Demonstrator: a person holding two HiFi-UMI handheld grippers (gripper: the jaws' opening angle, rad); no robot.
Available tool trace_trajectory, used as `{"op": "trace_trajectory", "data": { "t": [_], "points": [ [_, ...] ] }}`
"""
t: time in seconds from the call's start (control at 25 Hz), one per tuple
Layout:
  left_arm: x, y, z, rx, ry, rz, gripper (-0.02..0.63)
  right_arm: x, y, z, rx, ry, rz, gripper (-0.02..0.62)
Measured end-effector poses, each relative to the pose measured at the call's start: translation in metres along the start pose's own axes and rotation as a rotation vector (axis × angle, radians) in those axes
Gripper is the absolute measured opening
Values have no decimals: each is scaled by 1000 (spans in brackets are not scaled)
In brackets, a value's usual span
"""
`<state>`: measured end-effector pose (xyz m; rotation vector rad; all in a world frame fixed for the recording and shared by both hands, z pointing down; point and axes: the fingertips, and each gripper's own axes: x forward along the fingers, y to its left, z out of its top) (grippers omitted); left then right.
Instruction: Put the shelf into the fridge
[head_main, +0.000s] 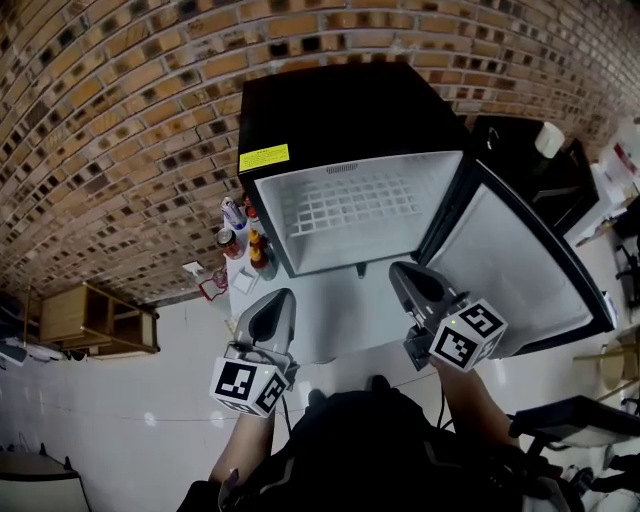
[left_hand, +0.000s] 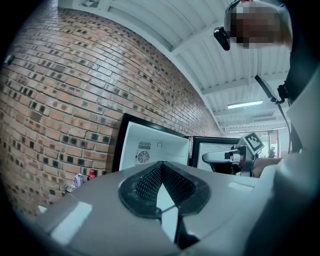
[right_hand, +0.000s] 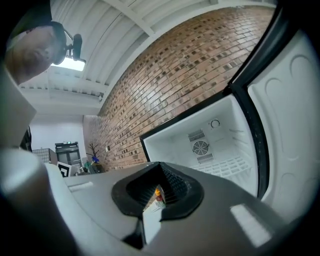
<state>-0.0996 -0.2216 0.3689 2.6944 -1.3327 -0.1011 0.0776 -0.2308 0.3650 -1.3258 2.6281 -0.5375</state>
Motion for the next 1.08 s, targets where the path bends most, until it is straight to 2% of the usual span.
{"op": "trace_trajectory", "data": {
  "t": [0.64,1.08],
  "points": [
    [5,-26,0,8,13,-42,2,-20,-10,3,-20,-14,-40,5],
    [3,-26,0,-19,16,-34,2,-19,-7,4,-21,-23,-37,5]
  ]
}}
